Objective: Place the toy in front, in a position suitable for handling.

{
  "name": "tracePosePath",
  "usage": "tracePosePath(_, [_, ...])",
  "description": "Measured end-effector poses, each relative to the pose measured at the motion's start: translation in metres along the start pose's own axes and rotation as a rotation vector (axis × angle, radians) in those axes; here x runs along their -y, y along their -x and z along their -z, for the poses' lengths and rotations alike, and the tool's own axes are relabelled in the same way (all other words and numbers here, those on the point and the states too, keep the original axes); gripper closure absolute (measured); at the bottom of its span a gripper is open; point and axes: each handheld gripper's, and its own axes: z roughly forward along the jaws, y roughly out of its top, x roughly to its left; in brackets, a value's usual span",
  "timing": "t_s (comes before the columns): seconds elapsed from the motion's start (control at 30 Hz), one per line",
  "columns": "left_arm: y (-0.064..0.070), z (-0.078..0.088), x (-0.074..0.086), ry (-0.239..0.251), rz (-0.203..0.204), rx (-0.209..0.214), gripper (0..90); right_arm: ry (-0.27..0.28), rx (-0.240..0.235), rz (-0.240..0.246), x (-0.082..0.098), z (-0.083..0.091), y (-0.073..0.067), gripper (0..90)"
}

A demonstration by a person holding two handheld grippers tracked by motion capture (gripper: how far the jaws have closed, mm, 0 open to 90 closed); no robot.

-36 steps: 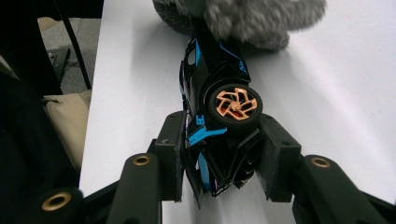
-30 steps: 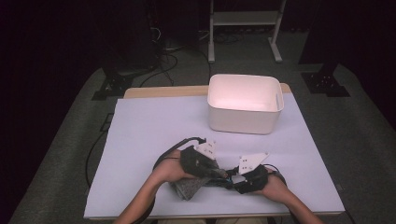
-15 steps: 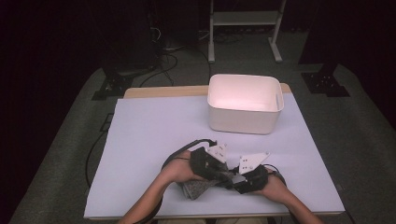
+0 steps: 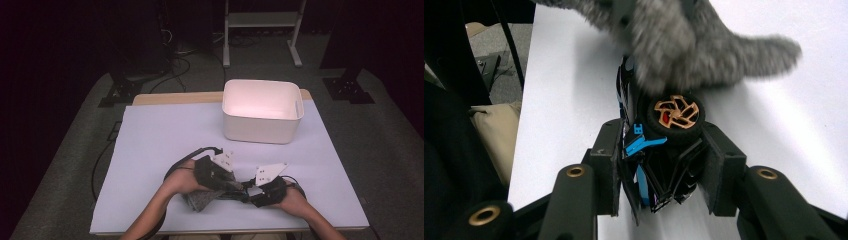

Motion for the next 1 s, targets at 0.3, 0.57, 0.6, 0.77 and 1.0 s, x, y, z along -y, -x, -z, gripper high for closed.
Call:
tracePosePath(0.3, [0.001,-0.020,-0.024,-0.013,-0.051,0.032,80.7,0.001,0.001,-0.006,0.000,-0.001,-0.001,56.7])
tracePosePath(0.57, [0.001,-0.010,-0.011,-0.010,-0.029,0.010,80.5,-0.006,0.005,-0.002,-0.001,0.000,-0.001,56.7])
tracePosePath(0.6, [0.001,-0.008,-0.009,-0.009,-0.026,0.007,80.5,-0.006,0.006,0.000,-0.001,0.000,-0.001,56.7])
tracePosePath(0.77, [-0.001,0.003,0.005,-0.011,0.004,-0.019,80.2,-0.006,0.004,0.005,-0.001,-0.001,-0.001,56.8])
tracePosePath(1.0, [-0.002,0.025,0.033,-0.010,0.064,-0.059,80.2,-0.008,0.003,0.006,-0.001,-0.001,0.000,56.7])
